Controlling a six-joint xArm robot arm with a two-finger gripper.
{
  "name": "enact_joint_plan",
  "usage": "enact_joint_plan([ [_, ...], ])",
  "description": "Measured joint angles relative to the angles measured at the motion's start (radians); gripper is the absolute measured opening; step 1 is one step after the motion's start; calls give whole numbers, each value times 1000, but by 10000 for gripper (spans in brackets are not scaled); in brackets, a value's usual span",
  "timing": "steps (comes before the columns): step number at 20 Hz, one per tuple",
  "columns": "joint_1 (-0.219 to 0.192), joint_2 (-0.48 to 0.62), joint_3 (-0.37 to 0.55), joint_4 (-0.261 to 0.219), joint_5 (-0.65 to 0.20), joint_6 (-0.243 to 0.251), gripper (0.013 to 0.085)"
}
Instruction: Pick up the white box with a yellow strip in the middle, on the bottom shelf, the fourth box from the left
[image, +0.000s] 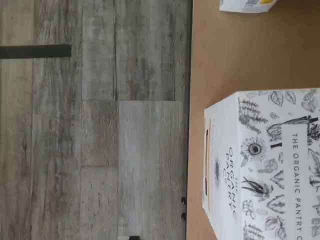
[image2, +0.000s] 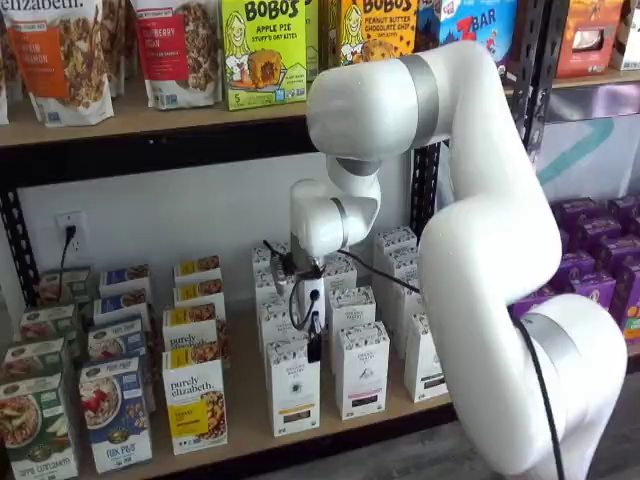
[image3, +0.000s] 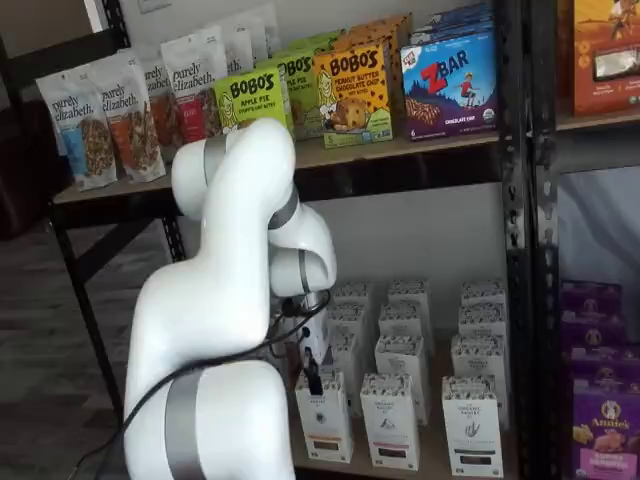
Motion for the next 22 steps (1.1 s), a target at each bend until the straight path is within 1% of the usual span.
enact_joint_plan([
  [4, 19, 48, -78, 35, 56, -11, 850],
  [7, 26, 71, -111, 65, 68, -27, 850],
  [10, 33, 90, -123, 105, 27, -56, 850],
  [13, 34, 115, -158, 134, 47, -78, 850],
  [16, 35, 138, -182, 139, 42, -81, 850],
  [19, 36, 158, -188, 177, -7, -114, 850],
  [22, 35, 177, -204, 178, -20, -117, 850],
])
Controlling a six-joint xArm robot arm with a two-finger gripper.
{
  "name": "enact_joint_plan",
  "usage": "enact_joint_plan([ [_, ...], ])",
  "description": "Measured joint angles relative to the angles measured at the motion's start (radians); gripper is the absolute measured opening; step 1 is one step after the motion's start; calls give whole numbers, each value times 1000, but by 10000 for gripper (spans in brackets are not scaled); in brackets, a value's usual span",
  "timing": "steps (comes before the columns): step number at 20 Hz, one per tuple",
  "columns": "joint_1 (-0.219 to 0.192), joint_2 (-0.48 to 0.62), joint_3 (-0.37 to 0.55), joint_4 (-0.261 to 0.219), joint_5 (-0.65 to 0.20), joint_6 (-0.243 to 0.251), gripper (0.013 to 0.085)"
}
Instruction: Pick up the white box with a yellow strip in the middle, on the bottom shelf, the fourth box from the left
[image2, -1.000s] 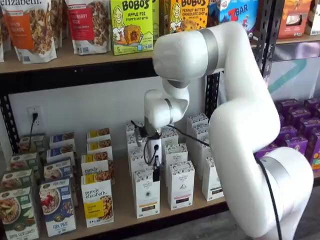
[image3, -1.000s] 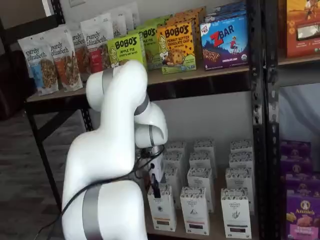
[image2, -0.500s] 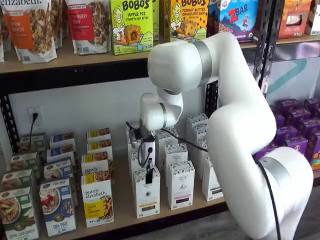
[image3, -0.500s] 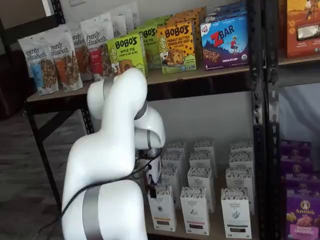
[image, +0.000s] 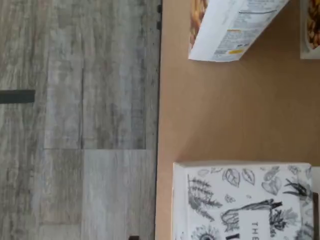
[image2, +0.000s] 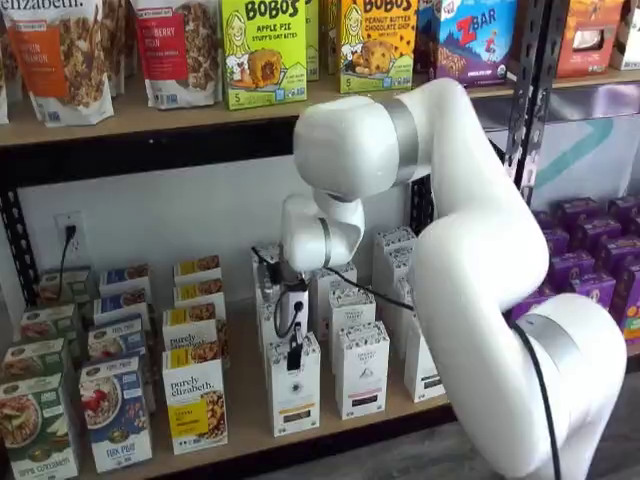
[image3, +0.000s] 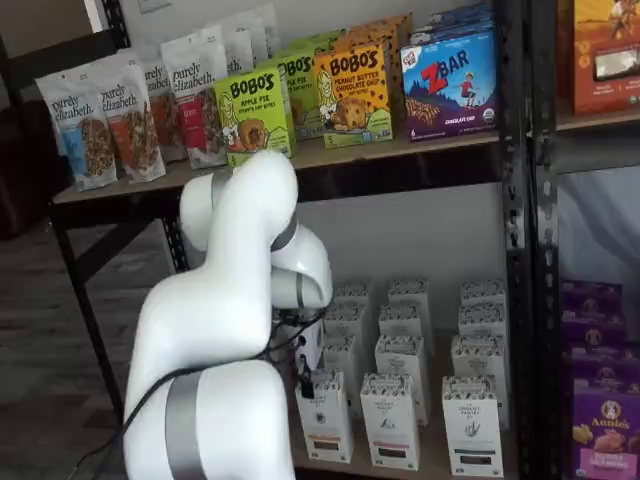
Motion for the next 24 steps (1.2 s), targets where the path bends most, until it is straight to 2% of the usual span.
enact_joint_plan([
  [4, -3, 30, -32, -52, 2, 42, 850],
  [12, -11, 94, -106, -80, 25, 58, 850],
  [18, -9, 124, -132, -82, 13, 61, 850],
  [24, -7, 140, -143, -113, 1, 89, 850],
])
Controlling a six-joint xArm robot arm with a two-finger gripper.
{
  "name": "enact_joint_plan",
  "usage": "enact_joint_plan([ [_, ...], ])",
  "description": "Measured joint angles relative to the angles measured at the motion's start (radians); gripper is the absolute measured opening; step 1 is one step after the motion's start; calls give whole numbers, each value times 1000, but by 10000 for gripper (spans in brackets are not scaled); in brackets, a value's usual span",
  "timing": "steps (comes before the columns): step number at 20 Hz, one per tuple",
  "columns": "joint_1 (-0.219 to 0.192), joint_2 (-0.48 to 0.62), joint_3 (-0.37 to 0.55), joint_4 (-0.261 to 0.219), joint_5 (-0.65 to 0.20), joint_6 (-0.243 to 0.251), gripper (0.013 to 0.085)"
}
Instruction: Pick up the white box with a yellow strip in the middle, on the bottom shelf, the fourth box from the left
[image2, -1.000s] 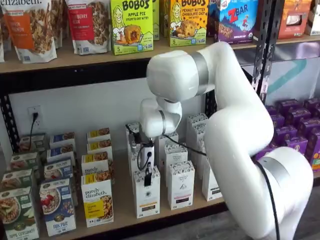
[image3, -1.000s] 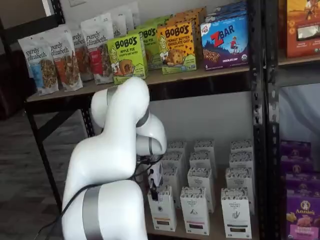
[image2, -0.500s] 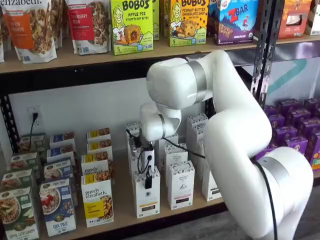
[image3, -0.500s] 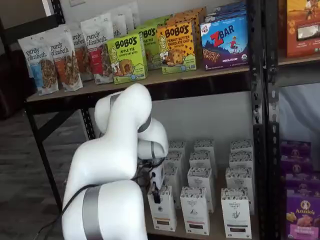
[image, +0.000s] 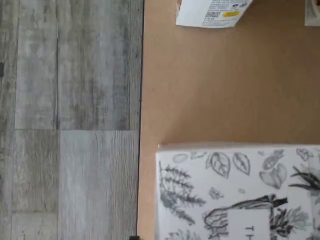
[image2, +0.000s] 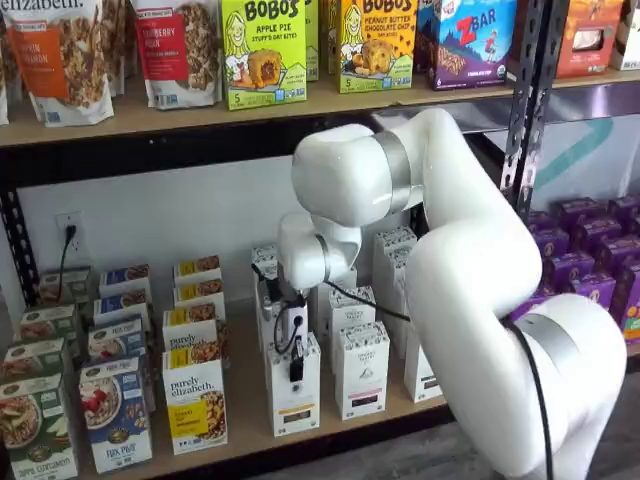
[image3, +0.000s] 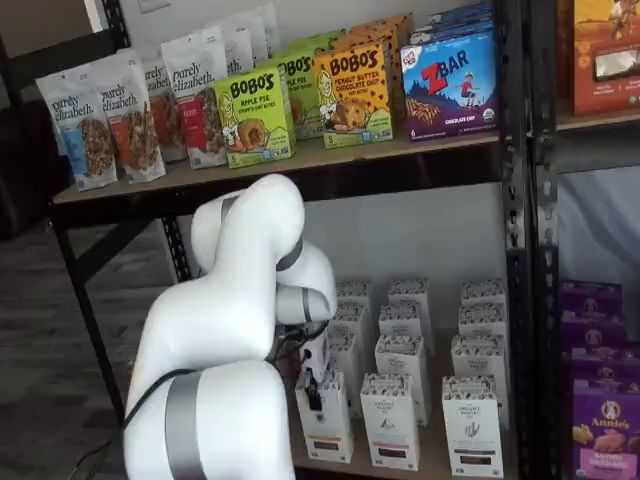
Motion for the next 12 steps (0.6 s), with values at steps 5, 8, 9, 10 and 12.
enact_joint_plan([
  [5, -2, 1, 3, 0, -6, -2, 730],
  [8, -3, 1, 2, -5, 1, 1, 690],
  [9, -4, 1, 2, -5, 5, 1, 690],
  [10, -4, -1, 4, -4, 4, 0, 690],
  [12, -5, -3, 10, -6, 0, 0, 690],
])
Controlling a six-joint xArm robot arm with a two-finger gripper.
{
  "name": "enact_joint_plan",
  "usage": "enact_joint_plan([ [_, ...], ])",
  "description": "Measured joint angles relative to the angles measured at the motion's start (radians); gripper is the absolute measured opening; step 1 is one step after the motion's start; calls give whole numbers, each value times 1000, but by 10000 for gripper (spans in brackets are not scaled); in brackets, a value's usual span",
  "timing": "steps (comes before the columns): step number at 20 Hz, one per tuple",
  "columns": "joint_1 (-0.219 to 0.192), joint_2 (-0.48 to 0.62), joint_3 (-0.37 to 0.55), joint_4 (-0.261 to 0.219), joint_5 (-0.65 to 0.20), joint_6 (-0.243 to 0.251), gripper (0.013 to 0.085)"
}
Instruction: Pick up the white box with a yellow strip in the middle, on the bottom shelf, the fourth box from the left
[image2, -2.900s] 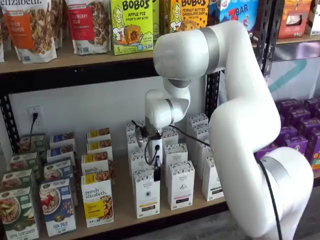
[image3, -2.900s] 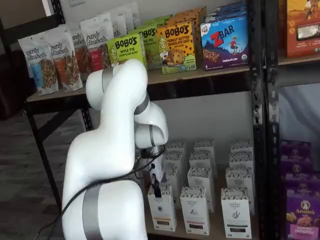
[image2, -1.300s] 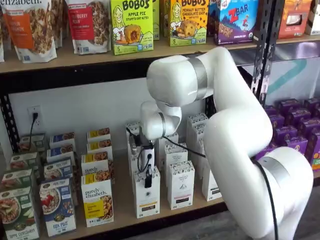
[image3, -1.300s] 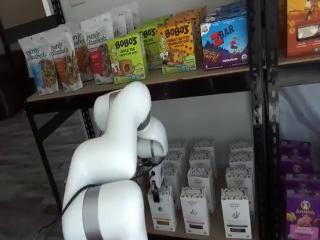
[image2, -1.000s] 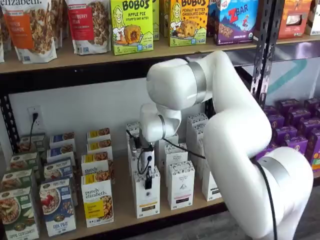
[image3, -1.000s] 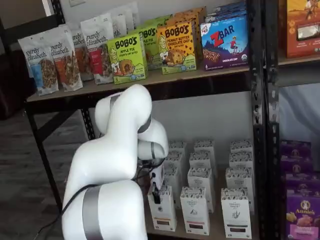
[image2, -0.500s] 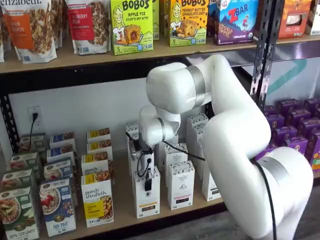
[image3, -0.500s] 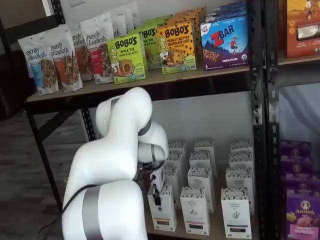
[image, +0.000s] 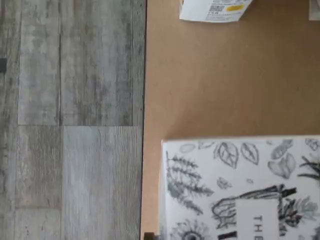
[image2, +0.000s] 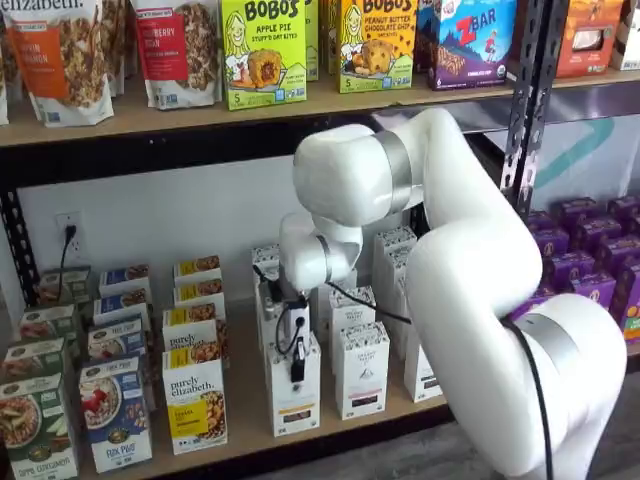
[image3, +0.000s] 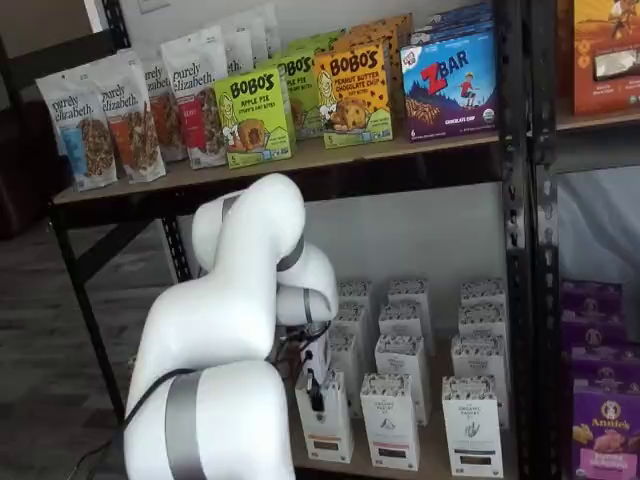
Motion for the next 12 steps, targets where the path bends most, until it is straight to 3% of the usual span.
enact_joint_plan([
  [1, 0, -1, 2, -1, 0, 1, 690],
  [5, -3, -10, 18, -5, -8, 1, 530],
  [7, -4, -17, 29, -5, -12, 0, 490],
  [12, -6, -47, 79, -20, -39, 10, 490],
])
